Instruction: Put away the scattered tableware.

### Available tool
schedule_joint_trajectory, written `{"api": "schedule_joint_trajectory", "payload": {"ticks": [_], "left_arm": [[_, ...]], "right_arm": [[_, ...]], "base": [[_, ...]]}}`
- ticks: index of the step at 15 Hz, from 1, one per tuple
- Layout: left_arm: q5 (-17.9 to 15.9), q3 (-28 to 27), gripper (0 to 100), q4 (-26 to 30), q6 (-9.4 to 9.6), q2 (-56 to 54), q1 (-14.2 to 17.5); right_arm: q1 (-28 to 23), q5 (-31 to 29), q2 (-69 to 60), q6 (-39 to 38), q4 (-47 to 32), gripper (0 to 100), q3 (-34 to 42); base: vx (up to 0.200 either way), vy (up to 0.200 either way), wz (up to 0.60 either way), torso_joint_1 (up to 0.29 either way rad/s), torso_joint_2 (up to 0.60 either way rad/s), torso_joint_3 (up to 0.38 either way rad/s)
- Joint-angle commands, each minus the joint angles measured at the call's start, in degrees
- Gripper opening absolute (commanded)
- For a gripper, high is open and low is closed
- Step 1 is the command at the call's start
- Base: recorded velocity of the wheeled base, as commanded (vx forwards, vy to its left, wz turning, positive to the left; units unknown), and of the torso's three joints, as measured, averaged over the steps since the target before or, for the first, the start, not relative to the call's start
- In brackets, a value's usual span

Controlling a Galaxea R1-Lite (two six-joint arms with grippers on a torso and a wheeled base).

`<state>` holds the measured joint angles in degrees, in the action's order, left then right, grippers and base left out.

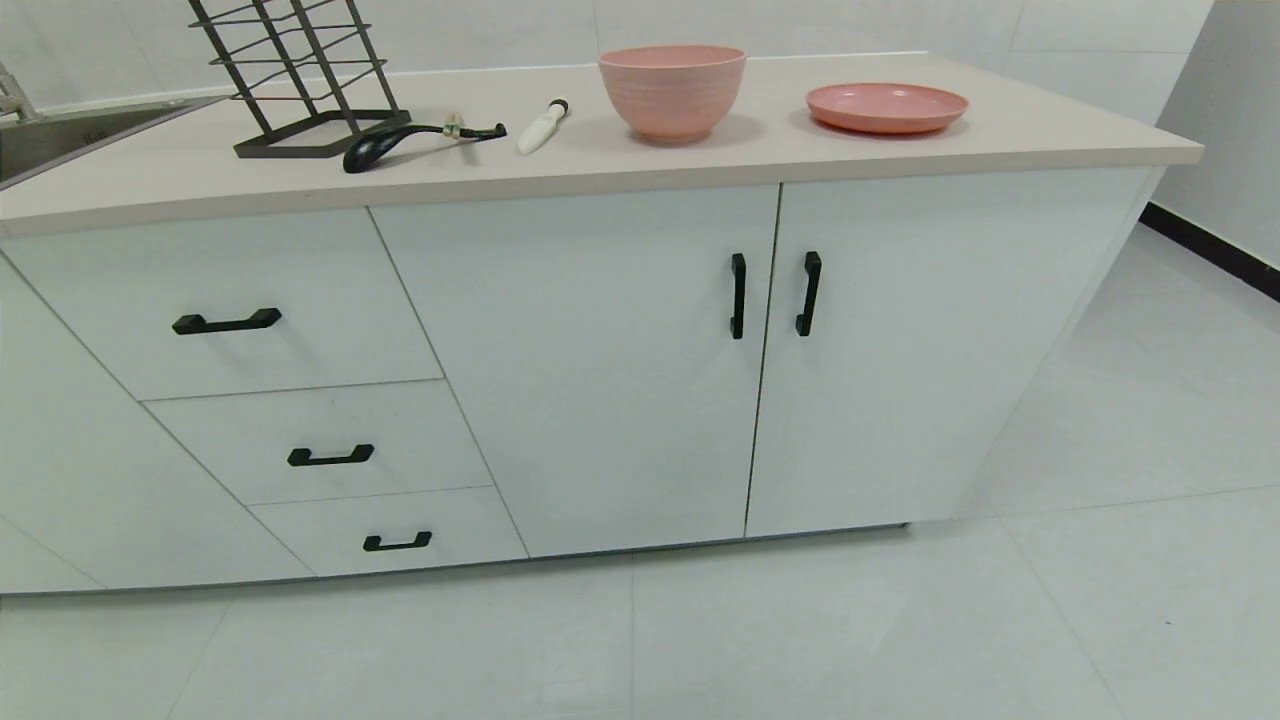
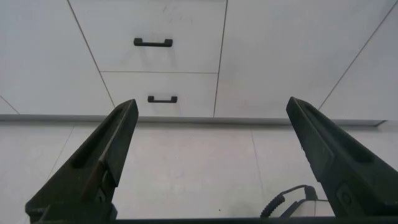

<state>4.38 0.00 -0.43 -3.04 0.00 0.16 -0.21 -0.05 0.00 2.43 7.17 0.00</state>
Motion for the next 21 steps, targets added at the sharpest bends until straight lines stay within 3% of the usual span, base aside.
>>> {"api": "schedule_joint_trajectory", "payload": {"ticks": [1,4,8,11,15,16,21], "left_arm": [[0.0,0.0,100,0.0,0.05,0.0,0.0],[-0.3,0.0,100,0.0,0.22,0.0,0.0],[-0.5,0.0,100,0.0,0.31,0.0,0.0],[-0.5,0.0,100,0.0,0.40,0.0,0.0],[-0.5,0.0,100,0.0,0.49,0.0,0.0],[-0.5,0.0,100,0.0,0.57,0.0,0.0],[-0.8,0.0,100,0.0,0.40,0.0,0.0]], "right_arm": [[0.0,0.3,0.1,-0.1,2.1,0,0.0],[0.1,13.3,6.2,-0.2,1.5,0,-7.1],[3.8,18.0,22.8,-0.1,1.9,0,-17.3],[9.4,18.0,31.7,0.3,11.8,0,-15.4],[9.2,23.4,56.4,5.8,55.4,0,-0.6],[7.2,24.5,59.9,5.8,57.1,0,-1.8],[8.1,24.8,70.8,6.3,59.6,0,-8.2]], "base": [[0.000,0.000,0.00,0.000,0.00,0.000],[0.000,0.000,0.00,0.000,0.00,0.000],[0.000,0.000,0.00,0.000,0.00,0.000],[0.000,0.000,0.00,0.000,0.00,0.000],[0.000,0.000,0.00,0.000,0.00,0.000],[0.000,0.000,0.00,0.000,0.00,0.000],[0.000,0.000,0.00,0.000,0.00,0.000]]}}
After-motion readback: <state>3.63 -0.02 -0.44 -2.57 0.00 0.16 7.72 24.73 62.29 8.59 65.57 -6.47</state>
